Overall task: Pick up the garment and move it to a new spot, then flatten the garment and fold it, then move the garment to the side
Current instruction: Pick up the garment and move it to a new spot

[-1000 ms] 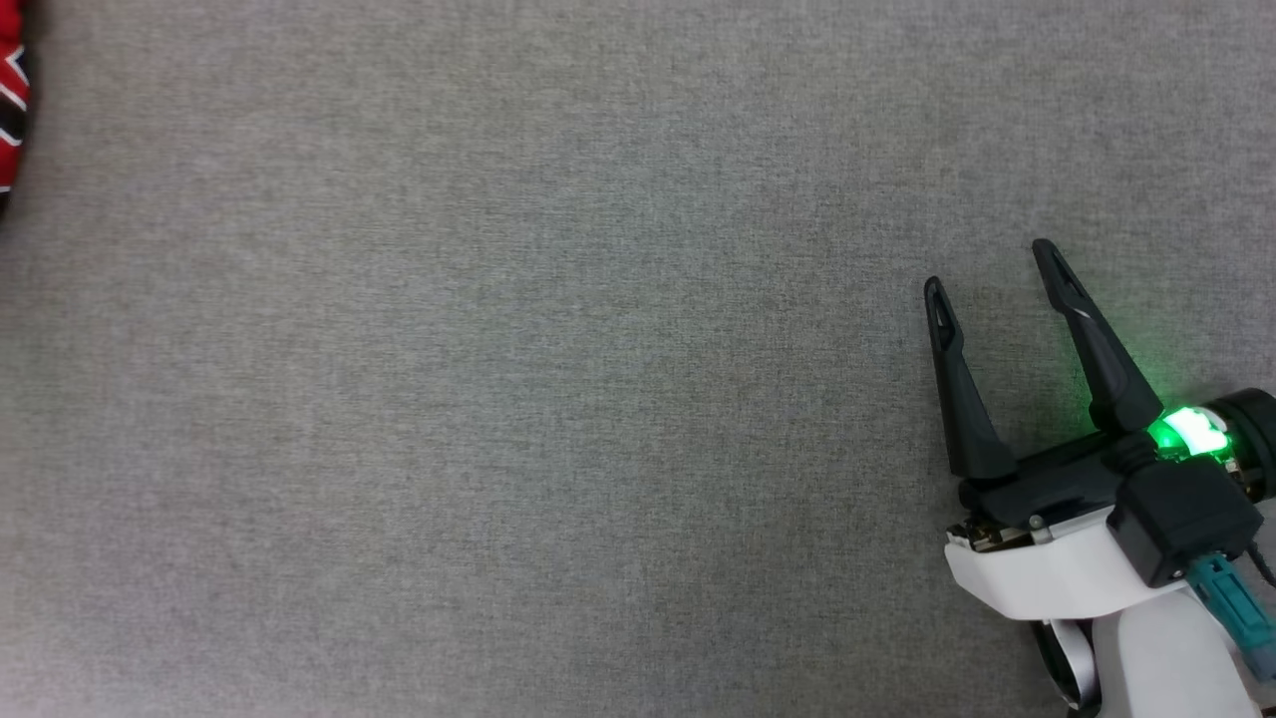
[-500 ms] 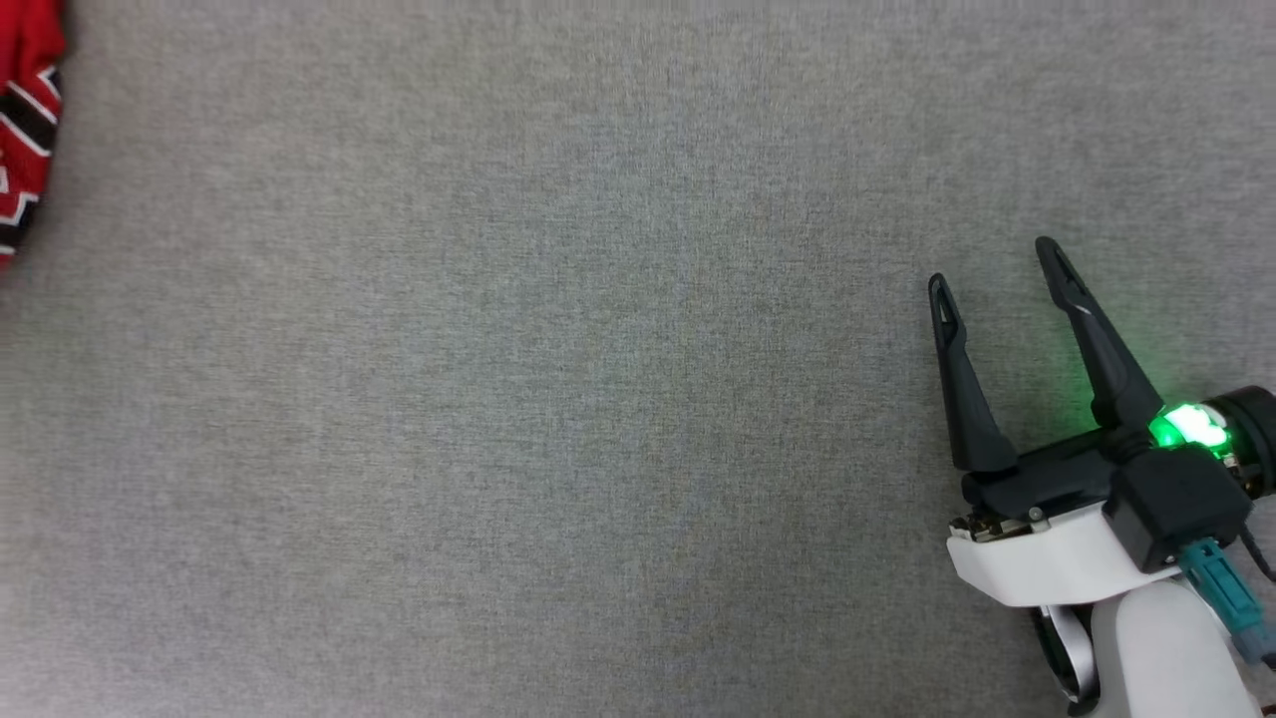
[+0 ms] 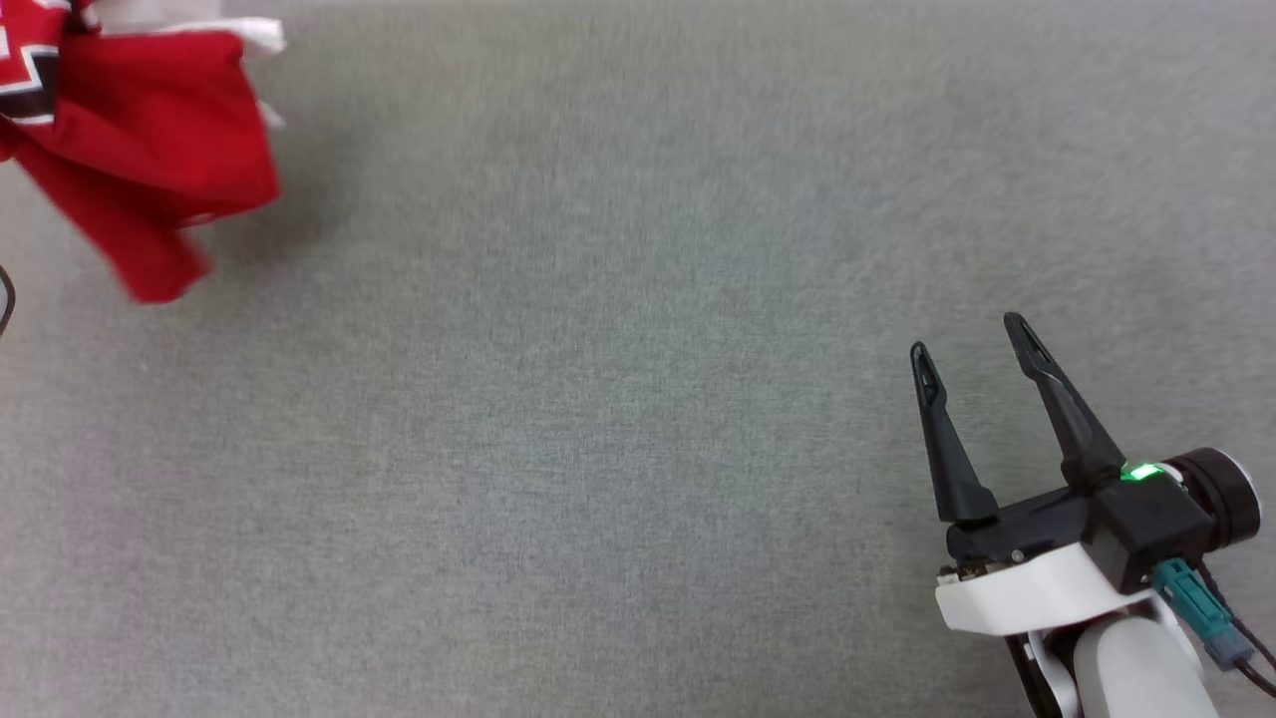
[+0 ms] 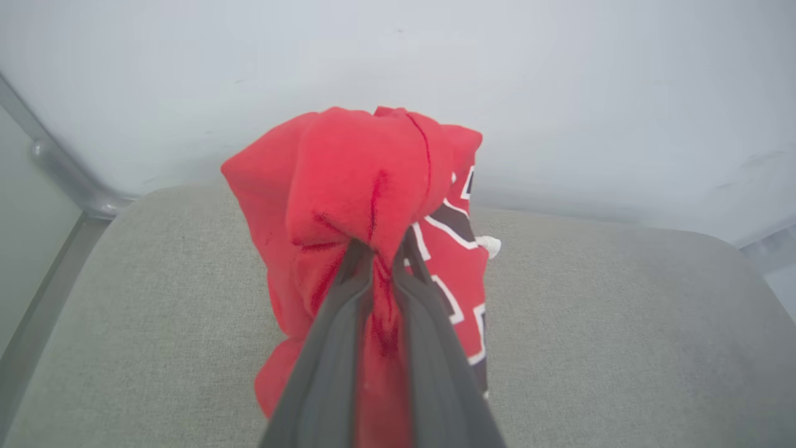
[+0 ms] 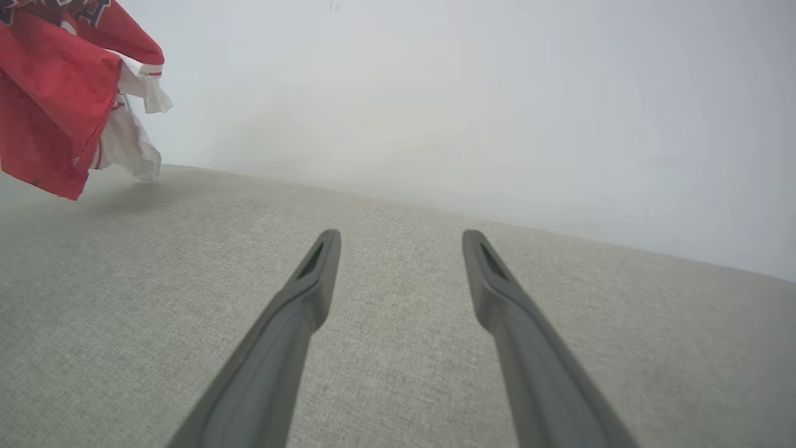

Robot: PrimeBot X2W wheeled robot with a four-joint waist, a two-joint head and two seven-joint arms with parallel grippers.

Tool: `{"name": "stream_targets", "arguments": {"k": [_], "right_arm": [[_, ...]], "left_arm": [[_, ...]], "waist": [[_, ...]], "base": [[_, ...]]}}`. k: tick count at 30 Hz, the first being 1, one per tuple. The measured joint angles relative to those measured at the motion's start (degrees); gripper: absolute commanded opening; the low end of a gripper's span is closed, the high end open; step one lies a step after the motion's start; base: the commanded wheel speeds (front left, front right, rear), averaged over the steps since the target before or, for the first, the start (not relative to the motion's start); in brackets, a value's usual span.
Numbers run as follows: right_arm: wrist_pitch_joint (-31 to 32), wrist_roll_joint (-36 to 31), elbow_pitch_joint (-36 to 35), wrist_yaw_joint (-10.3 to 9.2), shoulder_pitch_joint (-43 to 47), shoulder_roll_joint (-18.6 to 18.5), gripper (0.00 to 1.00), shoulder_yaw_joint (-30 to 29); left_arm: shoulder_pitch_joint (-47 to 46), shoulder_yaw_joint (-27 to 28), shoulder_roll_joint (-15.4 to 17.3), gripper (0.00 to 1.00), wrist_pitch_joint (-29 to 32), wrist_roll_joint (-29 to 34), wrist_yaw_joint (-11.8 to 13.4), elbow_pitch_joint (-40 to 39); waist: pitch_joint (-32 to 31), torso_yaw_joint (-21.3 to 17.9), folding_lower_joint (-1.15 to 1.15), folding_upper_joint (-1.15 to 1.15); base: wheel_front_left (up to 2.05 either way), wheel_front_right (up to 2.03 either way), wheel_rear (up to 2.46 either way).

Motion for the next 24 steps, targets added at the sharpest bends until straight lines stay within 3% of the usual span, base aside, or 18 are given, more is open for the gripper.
{"name": "stream_targets", "arguments": {"k": [4,10,17,24], "right_arm": [[0.00,1.54,0.48,-0.01,0.79,-0.01,1.00,-0.55],[0.00,3.08,0.77,-0.01,2.52,-0.01,1.00,-0.69],[0.00,4.08,0.91,-0.01,3.14,-0.01,1.00,-1.32],[-0.01,4.67,0.65,-0.01,2.97,-0.01,1.00,-1.74]], "left_arm": [[2.59,-1.93,1.54,0.00,-3.68,1.62,0.00,-6.98],[5.05,-4.05,-1.85,0.00,-7.11,2.54,0.44,-15.22],[7.46,-9.64,-11.15,0.00,-12.14,6.42,3.63,-21.49],[12.90,-15.17,-18.33,0.00,-18.79,10.89,5.01,-20.28]], "waist": [[-4.66,-0.86,-0.01,0.00],[-9.10,-3.07,-0.02,0.00],[-10.64,-6.64,-0.01,0.00],[-10.23,-10.60,-0.01,0.00]], "base": [[0.00,0.00,0.00],[0.00,0.00,0.00],[0.00,0.00,0.00],[0.00,0.00,0.00]]}}
